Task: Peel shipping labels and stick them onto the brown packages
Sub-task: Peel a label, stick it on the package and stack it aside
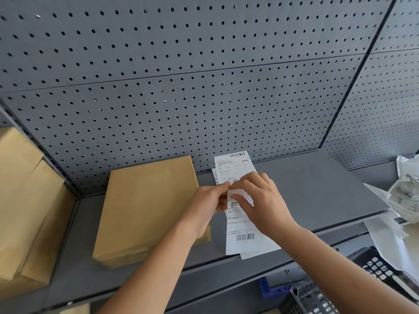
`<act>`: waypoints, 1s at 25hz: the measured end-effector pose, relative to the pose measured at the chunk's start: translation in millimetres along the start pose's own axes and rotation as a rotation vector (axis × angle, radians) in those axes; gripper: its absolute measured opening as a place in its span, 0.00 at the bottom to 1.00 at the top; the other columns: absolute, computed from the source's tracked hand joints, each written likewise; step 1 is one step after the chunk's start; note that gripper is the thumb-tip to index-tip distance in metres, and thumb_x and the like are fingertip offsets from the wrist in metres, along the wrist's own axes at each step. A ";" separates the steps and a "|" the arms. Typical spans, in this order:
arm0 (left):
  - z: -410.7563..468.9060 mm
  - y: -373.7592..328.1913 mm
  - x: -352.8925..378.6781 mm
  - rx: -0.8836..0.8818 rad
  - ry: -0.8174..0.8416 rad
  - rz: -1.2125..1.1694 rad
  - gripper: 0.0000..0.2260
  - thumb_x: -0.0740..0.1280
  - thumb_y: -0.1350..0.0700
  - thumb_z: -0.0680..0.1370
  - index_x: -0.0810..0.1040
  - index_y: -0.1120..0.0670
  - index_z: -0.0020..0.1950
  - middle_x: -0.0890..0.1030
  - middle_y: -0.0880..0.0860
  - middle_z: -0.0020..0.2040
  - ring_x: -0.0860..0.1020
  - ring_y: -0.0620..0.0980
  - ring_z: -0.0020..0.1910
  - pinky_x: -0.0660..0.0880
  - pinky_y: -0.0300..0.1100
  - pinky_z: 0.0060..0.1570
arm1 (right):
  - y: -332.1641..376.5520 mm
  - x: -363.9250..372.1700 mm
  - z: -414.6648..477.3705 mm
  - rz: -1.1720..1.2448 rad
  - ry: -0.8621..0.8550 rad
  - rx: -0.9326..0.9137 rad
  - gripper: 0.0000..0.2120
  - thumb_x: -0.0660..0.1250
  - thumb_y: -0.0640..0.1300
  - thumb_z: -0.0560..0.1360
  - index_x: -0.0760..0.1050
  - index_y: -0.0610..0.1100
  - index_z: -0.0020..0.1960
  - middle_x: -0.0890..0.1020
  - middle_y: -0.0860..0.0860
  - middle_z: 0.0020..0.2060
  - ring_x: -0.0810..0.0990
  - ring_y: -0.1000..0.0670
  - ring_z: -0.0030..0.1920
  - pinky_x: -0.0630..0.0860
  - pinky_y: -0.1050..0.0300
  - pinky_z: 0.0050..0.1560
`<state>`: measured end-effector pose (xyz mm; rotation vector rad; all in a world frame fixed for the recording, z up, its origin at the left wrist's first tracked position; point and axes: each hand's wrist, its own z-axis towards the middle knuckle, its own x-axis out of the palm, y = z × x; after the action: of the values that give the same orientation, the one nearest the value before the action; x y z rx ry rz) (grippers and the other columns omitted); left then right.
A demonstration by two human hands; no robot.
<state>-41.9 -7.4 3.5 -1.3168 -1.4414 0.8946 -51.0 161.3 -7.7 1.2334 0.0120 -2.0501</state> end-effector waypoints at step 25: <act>4.4 -1.1 1.3 -0.007 -0.054 0.011 0.12 0.67 0.54 0.82 0.85 0.60 0.52 0.86 0.58 0.44 0.81 0.54 0.42 0.80 0.48 0.46 | 3.0 -9.8 -3.7 0.080 -0.058 0.038 0.06 0.68 0.35 0.77 0.77 0.45 0.48 0.80 0.56 0.47 0.73 0.51 0.46 0.75 0.54 0.42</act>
<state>-46.4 -5.9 3.6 -1.3159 -1.4816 0.9395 -43.8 166.1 -1.2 1.1776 -0.1026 -2.0240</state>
